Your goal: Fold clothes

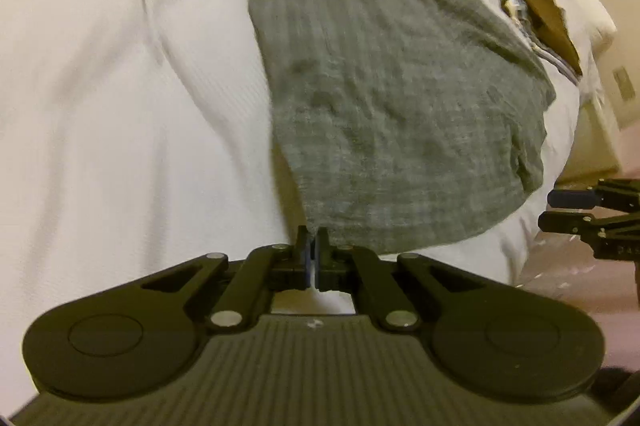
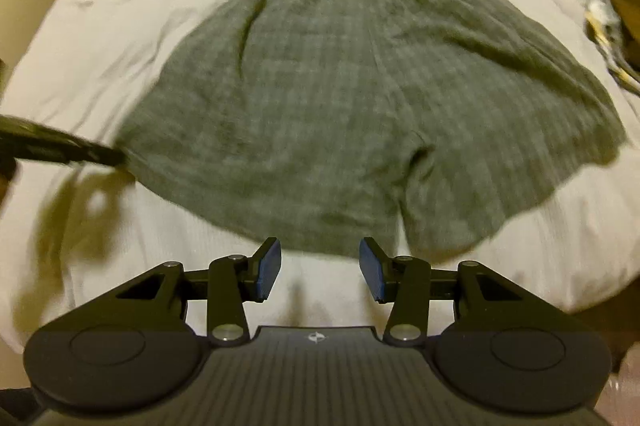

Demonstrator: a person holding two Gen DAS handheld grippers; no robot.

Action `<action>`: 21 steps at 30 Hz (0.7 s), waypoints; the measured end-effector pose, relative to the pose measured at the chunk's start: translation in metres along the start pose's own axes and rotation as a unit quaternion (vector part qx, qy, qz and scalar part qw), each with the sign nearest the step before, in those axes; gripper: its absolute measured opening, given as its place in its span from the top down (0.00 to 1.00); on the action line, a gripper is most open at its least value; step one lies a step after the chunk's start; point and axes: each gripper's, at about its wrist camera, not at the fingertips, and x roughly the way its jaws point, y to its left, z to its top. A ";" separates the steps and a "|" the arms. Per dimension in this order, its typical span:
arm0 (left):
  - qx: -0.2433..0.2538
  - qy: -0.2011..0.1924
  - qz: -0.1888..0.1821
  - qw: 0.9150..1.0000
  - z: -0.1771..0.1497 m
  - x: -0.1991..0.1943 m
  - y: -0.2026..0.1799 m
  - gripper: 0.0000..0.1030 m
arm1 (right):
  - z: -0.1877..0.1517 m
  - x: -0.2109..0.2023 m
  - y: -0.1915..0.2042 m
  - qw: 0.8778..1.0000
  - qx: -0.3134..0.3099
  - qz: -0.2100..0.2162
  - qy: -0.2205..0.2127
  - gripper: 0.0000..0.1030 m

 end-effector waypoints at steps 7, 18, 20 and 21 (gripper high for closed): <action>0.004 0.003 -0.027 1.000 -0.003 -0.025 0.020 1.00 | 0.002 0.008 -0.019 0.998 0.058 -0.034 0.003 0.55; -0.026 0.001 0.000 1.000 0.008 -0.021 0.047 0.84 | 0.026 0.001 -0.022 0.999 0.031 -0.009 -0.020 0.55; -0.034 -0.013 0.001 0.999 0.024 -0.016 0.055 0.82 | 0.034 0.005 -0.003 1.000 -0.001 0.010 -0.025 0.54; -0.034 -0.019 -0.003 0.999 0.037 -0.011 0.057 0.80 | 0.037 0.008 0.009 0.999 -0.020 0.021 -0.027 0.54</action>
